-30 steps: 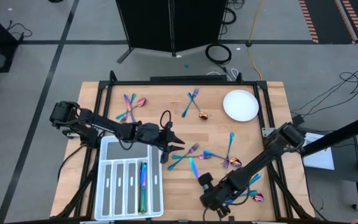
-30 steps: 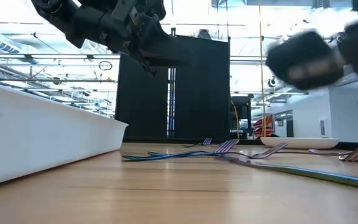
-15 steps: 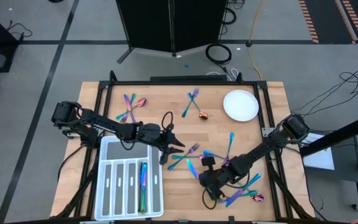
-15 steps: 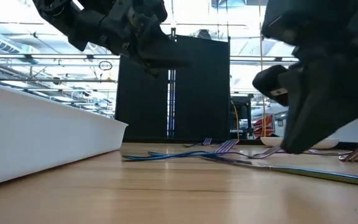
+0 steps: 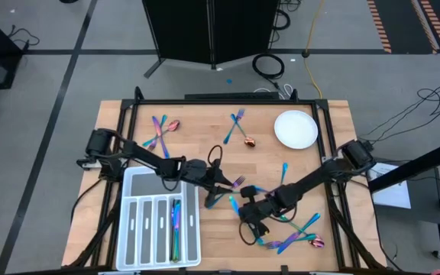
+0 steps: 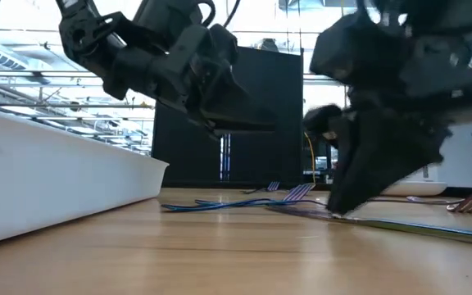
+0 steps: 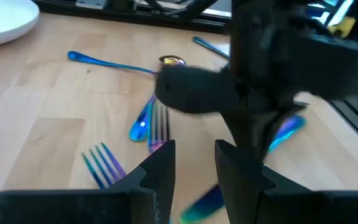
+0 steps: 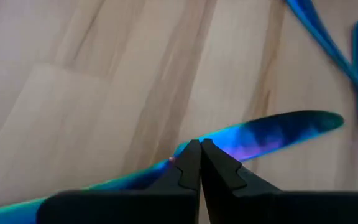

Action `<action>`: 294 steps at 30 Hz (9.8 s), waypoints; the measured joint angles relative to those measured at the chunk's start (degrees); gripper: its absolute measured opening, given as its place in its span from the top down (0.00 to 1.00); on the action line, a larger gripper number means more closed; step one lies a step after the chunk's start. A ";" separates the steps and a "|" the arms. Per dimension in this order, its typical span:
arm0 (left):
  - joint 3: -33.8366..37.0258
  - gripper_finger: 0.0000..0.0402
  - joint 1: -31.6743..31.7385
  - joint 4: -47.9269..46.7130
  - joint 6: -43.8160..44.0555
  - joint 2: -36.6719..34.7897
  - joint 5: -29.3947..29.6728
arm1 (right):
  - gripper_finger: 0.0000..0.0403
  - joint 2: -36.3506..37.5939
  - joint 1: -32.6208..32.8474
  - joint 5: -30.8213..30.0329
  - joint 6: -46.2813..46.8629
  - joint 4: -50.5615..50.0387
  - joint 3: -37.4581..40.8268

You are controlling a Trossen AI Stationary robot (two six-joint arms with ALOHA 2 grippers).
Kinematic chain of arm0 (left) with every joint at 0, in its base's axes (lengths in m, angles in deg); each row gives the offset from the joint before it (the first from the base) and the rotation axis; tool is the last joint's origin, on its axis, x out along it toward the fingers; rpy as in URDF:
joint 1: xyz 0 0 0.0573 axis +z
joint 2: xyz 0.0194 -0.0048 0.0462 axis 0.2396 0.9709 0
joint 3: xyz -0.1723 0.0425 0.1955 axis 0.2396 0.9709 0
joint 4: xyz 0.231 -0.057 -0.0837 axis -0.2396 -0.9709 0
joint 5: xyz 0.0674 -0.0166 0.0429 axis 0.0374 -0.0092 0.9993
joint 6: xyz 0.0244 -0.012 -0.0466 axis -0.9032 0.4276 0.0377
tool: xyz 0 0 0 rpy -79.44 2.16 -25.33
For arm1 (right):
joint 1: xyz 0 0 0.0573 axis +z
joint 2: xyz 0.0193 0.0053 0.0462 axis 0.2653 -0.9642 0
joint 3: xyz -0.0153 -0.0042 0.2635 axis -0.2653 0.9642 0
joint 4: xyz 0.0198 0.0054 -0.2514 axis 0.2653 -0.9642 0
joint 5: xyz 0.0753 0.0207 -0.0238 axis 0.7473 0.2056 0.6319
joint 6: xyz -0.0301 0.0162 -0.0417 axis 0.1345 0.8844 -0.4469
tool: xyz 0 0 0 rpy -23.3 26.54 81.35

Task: Sort silverware
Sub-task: Put the bottom left iridescent knife into the cutlery tray

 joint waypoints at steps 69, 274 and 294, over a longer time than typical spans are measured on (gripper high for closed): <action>-18.00 0.72 -1.94 -24.04 -4.08 14.72 -7.31 | 1.00 5.63 10.50 0.86 15.76 -3.33 7.99; -22.46 0.88 -1.81 -22.74 -12.10 15.03 0.58 | 0.99 27.56 5.79 -15.94 22.65 5.15 21.05; -25.70 0.88 -1.90 -23.82 -12.69 14.90 1.89 | 0.53 23.74 0.65 -11.54 20.05 10.01 21.02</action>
